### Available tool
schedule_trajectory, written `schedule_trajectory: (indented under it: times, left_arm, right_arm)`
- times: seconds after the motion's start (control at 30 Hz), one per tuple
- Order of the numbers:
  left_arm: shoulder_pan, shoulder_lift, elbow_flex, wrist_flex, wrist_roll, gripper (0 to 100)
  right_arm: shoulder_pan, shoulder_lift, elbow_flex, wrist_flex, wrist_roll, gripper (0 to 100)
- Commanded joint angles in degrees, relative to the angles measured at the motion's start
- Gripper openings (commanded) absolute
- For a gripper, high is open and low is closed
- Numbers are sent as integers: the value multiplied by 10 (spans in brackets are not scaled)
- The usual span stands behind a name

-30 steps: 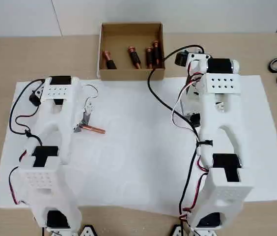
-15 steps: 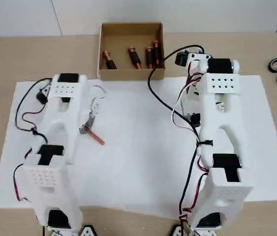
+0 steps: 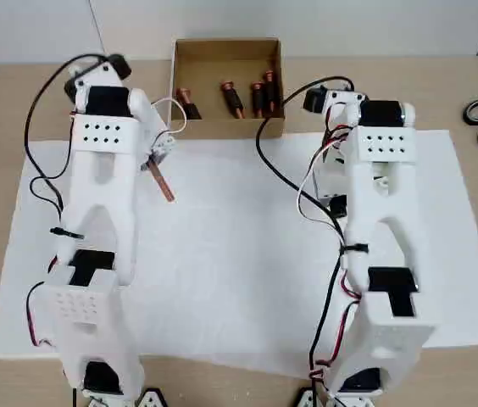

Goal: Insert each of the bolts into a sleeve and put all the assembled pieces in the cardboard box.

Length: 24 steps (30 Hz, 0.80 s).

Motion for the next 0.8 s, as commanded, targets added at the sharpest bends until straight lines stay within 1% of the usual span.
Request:
schedule_trajectory:
  times: [0.0, 0.13, 0.23, 0.47, 0.57, 0.77]
  left_arm:
    - [13, -89, -32, 11, -34, 6]
    - [33, -184, -31, 11, -90, 6]
    - [60, -251, -12, 11, -132, 6]
    - [127, -403, 100, 11, -135, 6]
    - [138, -440, 140, 10, -135, 6]
    - [136, -474, 173, 9, -134, 6]
  right_arm:
    - [-2, -102, -4, 6, 7, 3]
    - [-2, -219, 3, 7, 7, 3]
    - [-7, -303, 40, 7, 7, 3]
    - [-75, -508, 197, -4, 7, 3]
    - [-81, -570, 287, -51, 7, 3]
    - [-85, -662, 479, -204, 7, 3]
